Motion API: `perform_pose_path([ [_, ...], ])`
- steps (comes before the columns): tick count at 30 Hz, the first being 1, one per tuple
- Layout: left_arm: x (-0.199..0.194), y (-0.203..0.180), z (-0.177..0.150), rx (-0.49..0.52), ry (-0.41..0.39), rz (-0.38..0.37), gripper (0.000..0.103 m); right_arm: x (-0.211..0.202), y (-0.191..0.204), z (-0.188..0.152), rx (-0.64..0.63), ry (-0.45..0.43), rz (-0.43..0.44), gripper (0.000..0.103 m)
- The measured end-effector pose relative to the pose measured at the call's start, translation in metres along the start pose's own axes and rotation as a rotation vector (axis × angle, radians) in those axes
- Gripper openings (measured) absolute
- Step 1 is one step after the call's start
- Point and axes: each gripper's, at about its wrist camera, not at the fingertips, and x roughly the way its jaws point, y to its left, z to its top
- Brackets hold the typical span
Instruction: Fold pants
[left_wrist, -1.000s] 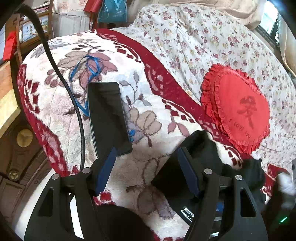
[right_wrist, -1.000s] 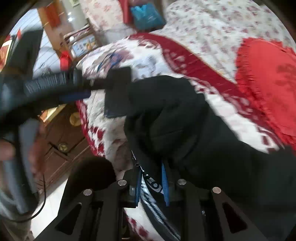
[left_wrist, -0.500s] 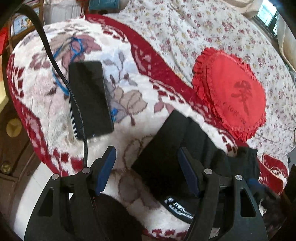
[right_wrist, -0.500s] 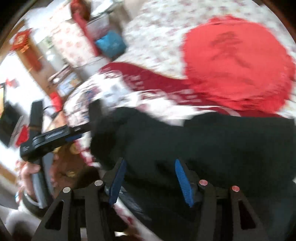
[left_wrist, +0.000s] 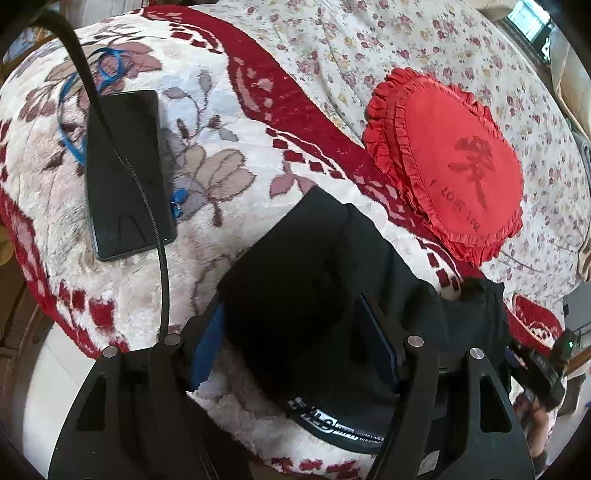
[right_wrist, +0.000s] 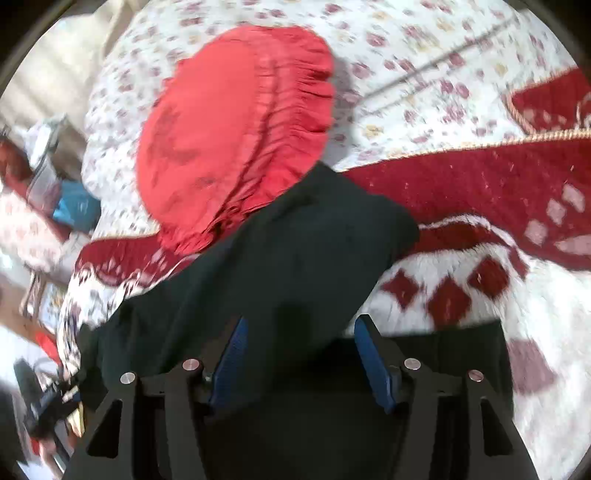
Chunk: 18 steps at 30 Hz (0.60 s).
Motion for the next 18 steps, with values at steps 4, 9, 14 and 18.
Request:
perform_pose_path([
  [4,0.007,-0.003,0.005,-0.008,-0.009,0.0,0.065,0.015,0.001,0.018,-0.032,-0.047,-0.032,0.007],
  [9,0.006,-0.001,0.01,-0.014,-0.019,-0.015,0.025,-0.024,0.014,0.016,-0.074,-0.111,0.031,0.004],
  [14,-0.016,0.003,0.011,0.025,-0.055,-0.057,0.018,-0.117,0.032,-0.015,-0.181,-0.182,0.04,0.004],
  [18,-0.02,0.006,0.003,0.031,-0.047,-0.061,0.018,-0.142,0.014,-0.052,-0.181,-0.121,-0.03,0.004],
])
